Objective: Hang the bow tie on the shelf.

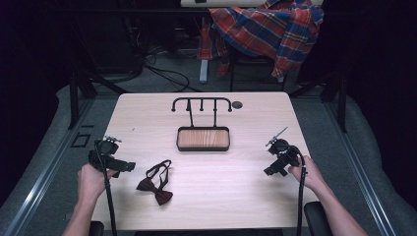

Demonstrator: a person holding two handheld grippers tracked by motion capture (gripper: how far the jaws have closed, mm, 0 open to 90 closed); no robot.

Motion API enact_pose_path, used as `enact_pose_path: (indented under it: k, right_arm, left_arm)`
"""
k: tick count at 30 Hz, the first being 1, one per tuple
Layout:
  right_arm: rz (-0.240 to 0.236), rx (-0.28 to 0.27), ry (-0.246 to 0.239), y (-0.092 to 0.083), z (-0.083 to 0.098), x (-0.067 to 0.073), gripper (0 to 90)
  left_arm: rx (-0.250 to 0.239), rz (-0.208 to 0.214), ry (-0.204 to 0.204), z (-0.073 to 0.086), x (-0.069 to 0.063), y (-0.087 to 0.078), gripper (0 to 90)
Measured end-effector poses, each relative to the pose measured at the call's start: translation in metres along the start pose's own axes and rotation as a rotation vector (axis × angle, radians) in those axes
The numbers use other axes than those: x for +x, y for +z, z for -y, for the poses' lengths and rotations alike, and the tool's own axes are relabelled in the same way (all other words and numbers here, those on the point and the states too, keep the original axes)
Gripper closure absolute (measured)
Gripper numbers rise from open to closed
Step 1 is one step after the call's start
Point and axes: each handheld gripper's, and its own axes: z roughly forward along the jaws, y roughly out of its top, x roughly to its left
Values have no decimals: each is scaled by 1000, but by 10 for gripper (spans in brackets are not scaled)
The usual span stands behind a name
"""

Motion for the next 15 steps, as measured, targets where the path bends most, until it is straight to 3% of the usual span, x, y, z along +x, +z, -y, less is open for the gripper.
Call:
enact_pose_path:
  k: [15]
  right_arm:
    - [-1,0,-11,0,0,1,158]
  left_arm:
    - [5,33,39,-12,-14,7,0]
